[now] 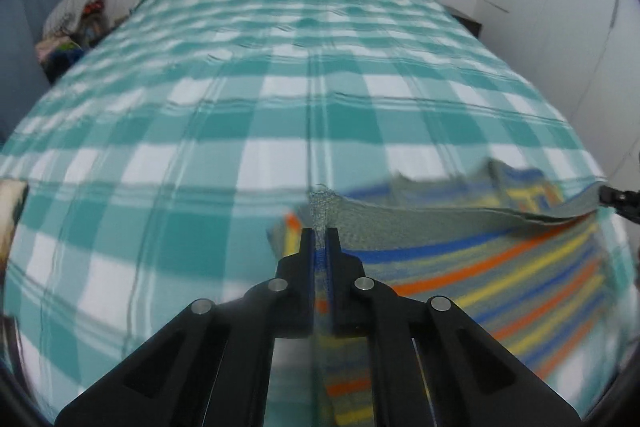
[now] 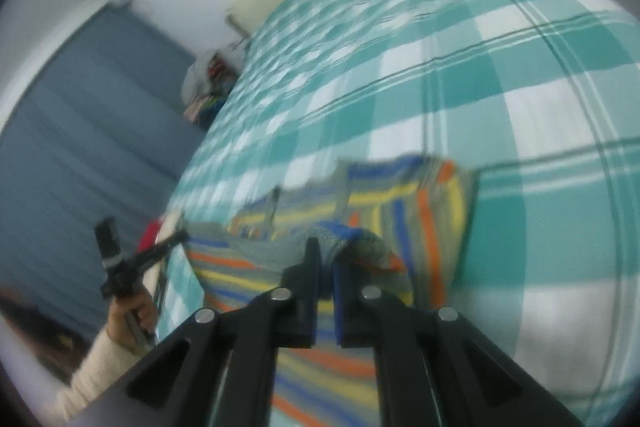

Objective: Fold small clothes
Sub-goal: 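Lift the held cardigan edge with both tools and fold it over the body, then open both tools and release the folded cardigan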

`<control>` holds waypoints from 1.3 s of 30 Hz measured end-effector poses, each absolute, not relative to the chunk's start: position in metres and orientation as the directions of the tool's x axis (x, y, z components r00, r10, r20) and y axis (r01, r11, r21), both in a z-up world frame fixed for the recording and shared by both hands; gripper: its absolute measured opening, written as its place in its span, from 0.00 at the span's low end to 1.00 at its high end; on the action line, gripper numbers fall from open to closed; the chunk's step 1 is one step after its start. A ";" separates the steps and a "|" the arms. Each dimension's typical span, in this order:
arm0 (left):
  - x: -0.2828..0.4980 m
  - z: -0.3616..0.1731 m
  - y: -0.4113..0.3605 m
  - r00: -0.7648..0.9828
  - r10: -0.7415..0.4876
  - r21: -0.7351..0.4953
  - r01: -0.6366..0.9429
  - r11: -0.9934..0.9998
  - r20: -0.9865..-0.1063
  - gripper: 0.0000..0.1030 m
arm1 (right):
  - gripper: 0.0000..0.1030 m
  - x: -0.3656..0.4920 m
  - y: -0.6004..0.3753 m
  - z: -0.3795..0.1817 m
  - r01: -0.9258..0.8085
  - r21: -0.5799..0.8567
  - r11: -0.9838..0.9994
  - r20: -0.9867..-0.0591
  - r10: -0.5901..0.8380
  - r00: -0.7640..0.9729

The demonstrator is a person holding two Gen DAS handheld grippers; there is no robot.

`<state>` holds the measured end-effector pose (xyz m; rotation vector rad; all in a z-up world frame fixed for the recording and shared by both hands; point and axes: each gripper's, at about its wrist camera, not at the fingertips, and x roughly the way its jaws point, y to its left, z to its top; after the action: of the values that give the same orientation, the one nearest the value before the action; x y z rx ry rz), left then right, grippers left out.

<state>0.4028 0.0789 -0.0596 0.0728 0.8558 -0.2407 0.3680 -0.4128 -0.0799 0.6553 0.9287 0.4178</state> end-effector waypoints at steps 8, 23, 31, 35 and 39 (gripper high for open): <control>0.470 -0.107 0.068 0.597 -0.136 -0.053 0.154 0.987 -0.791 0.09 | 0.11 0.431 -0.438 -0.141 0.166 0.740 0.651 -0.618 0.563 0.548; 0.311 -0.127 0.089 0.422 -0.245 -0.144 0.257 0.956 -0.873 0.86 | 0.65 0.289 -0.414 -0.118 -0.103 0.611 0.785 -0.709 0.600 0.371; 0.292 -0.152 0.095 0.478 -0.149 -0.076 0.169 0.983 -0.866 0.17 | 0.07 0.261 -0.401 -0.161 -0.006 0.551 0.834 -0.786 0.521 0.333; 0.276 -0.150 0.100 0.531 -0.149 -0.080 0.151 0.985 -0.834 0.37 | 0.08 0.252 -0.387 -0.157 -0.030 0.471 0.881 -0.814 0.448 0.371; 0.249 -0.125 0.111 0.587 -0.176 -0.149 0.094 0.984 -0.790 0.81 | 0.43 0.239 -0.392 -0.147 -0.010 0.501 0.865 -0.770 0.452 0.450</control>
<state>0.2492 0.1105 -0.1249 -0.0948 0.9306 -0.1573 0.2389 -0.3916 -0.1472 0.4644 1.0746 0.2986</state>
